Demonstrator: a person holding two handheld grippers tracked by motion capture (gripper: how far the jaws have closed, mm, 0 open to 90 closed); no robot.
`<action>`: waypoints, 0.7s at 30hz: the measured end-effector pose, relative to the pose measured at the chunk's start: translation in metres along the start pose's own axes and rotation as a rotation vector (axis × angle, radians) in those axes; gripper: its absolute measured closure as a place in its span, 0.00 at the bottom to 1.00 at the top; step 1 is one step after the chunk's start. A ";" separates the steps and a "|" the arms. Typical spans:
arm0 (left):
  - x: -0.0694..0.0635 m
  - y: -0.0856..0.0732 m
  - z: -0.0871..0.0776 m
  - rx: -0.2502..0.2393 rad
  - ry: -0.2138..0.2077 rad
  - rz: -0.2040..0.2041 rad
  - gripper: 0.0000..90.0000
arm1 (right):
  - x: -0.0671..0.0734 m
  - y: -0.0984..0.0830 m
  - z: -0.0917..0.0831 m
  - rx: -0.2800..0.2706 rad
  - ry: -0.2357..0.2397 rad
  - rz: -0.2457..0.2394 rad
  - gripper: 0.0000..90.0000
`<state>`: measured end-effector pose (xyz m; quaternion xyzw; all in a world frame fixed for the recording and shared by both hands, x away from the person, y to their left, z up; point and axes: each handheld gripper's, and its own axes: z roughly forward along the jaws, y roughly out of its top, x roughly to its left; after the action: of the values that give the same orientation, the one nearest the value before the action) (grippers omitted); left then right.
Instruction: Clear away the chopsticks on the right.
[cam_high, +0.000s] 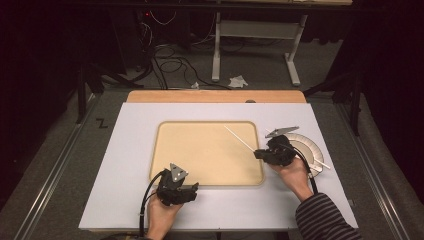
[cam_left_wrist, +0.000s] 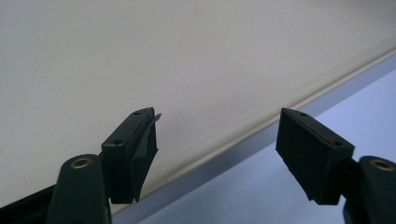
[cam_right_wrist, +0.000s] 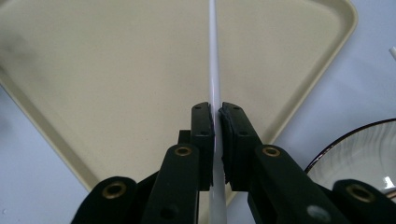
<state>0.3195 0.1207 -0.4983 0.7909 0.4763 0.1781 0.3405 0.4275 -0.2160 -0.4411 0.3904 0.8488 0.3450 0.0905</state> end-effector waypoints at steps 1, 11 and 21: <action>0.000 0.000 0.000 0.000 0.001 -0.002 0.33 | 0.000 0.001 0.002 0.002 0.002 -0.002 0.95; 0.003 -0.001 -0.002 -0.009 0.024 -0.019 0.33 | 0.001 0.005 0.016 0.038 -0.015 0.007 0.95; 0.007 0.002 -0.001 -0.010 0.027 -0.008 0.33 | 0.004 0.006 0.023 0.053 -0.026 0.000 0.95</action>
<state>0.3236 0.1260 -0.4963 0.7847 0.4832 0.1898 0.3388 0.4382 -0.1986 -0.4541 0.3969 0.8565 0.3171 0.0911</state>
